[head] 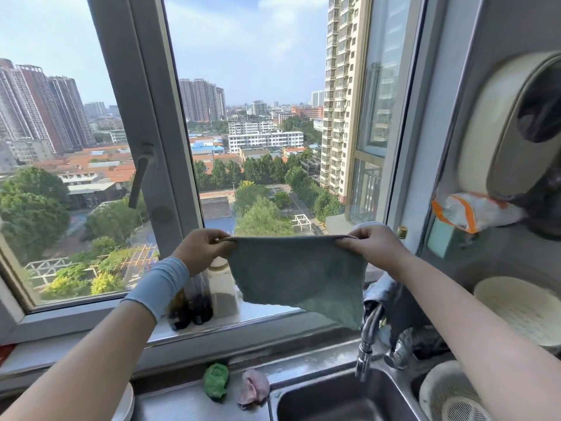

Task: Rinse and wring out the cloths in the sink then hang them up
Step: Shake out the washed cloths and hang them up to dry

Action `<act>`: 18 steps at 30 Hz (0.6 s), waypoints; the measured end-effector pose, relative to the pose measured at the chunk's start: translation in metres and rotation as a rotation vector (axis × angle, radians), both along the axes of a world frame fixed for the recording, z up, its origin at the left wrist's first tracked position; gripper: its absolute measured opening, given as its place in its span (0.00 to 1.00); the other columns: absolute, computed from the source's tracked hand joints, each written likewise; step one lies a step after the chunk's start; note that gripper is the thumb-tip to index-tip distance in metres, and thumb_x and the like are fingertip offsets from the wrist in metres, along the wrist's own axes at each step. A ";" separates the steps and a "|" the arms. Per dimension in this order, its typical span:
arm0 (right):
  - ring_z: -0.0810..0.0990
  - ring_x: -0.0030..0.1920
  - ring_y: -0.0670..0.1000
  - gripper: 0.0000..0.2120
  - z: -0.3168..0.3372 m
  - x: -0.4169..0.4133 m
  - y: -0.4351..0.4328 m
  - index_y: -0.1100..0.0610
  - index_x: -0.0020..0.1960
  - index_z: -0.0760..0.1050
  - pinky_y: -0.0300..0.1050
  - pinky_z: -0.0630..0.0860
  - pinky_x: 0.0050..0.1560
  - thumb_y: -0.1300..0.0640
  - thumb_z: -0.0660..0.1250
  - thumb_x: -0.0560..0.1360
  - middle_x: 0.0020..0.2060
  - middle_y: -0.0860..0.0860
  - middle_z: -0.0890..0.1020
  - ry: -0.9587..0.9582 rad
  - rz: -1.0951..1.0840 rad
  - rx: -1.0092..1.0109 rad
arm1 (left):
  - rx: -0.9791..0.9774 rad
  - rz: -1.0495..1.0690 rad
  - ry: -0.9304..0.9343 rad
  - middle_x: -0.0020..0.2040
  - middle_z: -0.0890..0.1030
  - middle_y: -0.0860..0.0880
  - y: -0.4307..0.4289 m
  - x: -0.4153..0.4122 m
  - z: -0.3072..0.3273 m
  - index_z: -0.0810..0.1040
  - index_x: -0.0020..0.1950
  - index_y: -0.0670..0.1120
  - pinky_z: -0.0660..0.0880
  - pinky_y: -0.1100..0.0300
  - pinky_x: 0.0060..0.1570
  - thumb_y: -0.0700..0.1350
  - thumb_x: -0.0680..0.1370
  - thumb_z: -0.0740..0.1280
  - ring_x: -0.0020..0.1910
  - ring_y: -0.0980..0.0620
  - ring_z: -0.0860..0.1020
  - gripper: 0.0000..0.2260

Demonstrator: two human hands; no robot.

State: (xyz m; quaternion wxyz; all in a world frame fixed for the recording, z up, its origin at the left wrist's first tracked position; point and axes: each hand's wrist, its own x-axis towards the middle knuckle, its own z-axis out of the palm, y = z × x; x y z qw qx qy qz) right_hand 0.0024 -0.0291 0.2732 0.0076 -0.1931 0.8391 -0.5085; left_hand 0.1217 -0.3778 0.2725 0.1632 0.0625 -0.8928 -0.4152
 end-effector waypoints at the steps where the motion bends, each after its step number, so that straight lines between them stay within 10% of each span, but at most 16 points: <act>1: 0.78 0.42 0.47 0.13 -0.001 0.001 0.003 0.54 0.40 0.84 0.42 0.71 0.40 0.44 0.78 0.69 0.37 0.48 0.82 -0.018 0.008 -0.002 | -0.032 -0.004 -0.022 0.39 0.85 0.50 0.004 -0.001 0.000 0.84 0.43 0.51 0.78 0.61 0.44 0.45 0.79 0.69 0.39 0.54 0.81 0.06; 8: 0.83 0.41 0.51 0.11 0.005 0.021 0.026 0.58 0.48 0.82 0.48 0.80 0.39 0.50 0.73 0.75 0.40 0.53 0.84 -0.176 0.058 -0.116 | -0.084 0.080 0.040 0.43 0.80 0.44 0.042 -0.021 0.007 0.78 0.50 0.44 0.72 0.52 0.45 0.43 0.83 0.59 0.42 0.46 0.75 0.09; 13: 0.82 0.31 0.50 0.23 0.023 0.029 0.066 0.53 0.35 0.81 0.44 0.77 0.30 0.36 0.82 0.56 0.33 0.52 0.83 -0.188 -0.083 -0.224 | -0.107 0.069 0.166 0.48 0.80 0.48 0.074 -0.046 0.026 0.79 0.56 0.45 0.76 0.54 0.50 0.44 0.82 0.63 0.47 0.48 0.78 0.07; 18: 0.81 0.28 0.48 0.15 0.036 0.019 0.128 0.51 0.33 0.83 0.41 0.75 0.27 0.39 0.80 0.62 0.31 0.52 0.84 -0.167 -0.171 -0.170 | -0.206 -0.037 0.078 0.36 0.80 0.43 0.123 -0.085 0.042 0.80 0.44 0.44 0.76 0.56 0.28 0.47 0.82 0.61 0.34 0.42 0.81 0.13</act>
